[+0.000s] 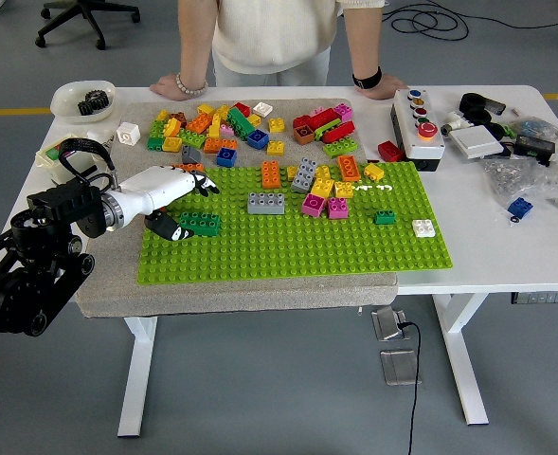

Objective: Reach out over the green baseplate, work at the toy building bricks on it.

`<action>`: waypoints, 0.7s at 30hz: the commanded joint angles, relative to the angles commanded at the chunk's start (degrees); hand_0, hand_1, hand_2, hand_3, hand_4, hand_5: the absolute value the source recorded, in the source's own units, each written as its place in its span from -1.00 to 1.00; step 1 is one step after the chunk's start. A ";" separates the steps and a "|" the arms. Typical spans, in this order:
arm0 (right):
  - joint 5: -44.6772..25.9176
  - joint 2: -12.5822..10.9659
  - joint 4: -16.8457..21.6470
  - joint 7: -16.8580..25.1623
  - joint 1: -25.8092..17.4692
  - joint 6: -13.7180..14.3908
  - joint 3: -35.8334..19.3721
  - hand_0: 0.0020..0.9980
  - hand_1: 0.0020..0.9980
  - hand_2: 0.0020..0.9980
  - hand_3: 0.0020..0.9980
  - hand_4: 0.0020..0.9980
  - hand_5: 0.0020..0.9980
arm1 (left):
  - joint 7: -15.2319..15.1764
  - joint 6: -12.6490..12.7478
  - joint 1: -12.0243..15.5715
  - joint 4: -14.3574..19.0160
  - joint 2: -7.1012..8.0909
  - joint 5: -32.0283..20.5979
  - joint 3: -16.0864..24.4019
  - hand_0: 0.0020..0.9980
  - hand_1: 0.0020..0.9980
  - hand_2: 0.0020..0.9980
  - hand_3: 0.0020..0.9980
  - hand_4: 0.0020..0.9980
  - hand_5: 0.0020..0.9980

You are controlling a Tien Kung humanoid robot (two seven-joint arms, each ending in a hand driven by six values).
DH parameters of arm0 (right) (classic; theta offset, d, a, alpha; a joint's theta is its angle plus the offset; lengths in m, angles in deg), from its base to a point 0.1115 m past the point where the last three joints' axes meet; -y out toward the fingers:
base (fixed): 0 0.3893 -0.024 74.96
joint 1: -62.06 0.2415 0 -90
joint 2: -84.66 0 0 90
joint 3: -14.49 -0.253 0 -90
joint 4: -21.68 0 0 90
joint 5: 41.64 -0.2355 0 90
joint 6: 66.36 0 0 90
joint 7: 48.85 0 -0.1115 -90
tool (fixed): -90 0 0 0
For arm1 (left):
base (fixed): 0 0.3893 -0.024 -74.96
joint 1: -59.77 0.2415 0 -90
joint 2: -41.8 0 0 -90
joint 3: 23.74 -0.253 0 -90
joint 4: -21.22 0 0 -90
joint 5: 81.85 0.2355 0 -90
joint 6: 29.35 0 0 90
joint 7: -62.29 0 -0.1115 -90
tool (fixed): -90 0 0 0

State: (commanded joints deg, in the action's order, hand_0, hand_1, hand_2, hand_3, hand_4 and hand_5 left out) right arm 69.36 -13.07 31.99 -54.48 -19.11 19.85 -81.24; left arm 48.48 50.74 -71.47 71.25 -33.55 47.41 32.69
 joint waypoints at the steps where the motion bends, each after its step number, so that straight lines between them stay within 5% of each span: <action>1: 0.01 0.01 0.00 -0.02 0.00 -0.01 0.00 0.49 0.29 0.37 0.28 0.63 0.02 | 0.06 -0.06 -0.10 -0.41 -0.12 0.37 -0.01 0.78 0.72 0.59 0.67 0.65 -0.86; 21: 0.38 0.01 0.00 0.00 -0.01 -0.09 0.17 0.48 0.29 0.37 0.28 0.63 0.02 | 0.39 -0.04 -0.33 -3.08 -0.94 0.51 -1.05 0.75 0.66 0.51 0.60 0.67 -0.82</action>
State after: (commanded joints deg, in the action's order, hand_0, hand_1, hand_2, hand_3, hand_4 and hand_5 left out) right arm 69.74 -13.06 31.99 -54.48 -19.12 19.76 -81.07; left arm 48.87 50.70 -71.80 68.17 -34.49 47.92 31.65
